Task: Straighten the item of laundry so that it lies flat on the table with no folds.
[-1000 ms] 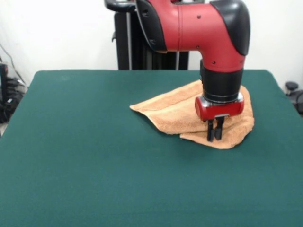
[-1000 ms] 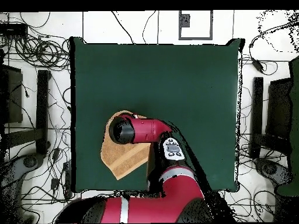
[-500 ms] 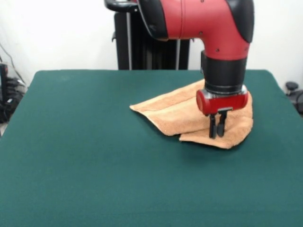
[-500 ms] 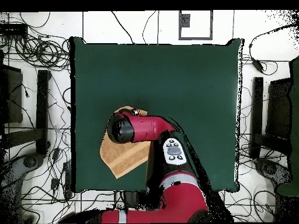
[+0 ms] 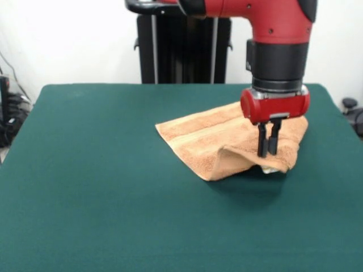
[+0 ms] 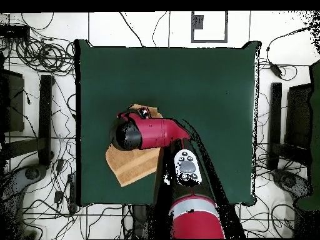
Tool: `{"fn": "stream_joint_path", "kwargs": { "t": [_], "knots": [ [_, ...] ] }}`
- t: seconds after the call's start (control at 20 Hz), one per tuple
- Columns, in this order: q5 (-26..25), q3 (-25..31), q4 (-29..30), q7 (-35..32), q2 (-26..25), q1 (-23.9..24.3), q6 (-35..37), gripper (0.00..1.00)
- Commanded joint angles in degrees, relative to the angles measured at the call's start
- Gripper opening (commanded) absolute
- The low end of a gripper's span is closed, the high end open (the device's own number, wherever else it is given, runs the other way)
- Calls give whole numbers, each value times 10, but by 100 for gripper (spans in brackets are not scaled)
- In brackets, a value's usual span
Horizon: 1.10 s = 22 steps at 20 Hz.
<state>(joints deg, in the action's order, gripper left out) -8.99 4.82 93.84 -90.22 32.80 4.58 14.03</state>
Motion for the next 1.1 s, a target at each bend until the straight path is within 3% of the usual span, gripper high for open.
{"fn": "stream_joint_path", "kwargs": {
  "t": [0.05,0.7,1.1],
  "knots": [
    [-9,52,-24,-36,-12,-11,34,0],
    [-27,23,-52,-51,-36,-34,9,0],
    [-52,51,-44,-48,-40,-13,-78,0]
  ]
}}
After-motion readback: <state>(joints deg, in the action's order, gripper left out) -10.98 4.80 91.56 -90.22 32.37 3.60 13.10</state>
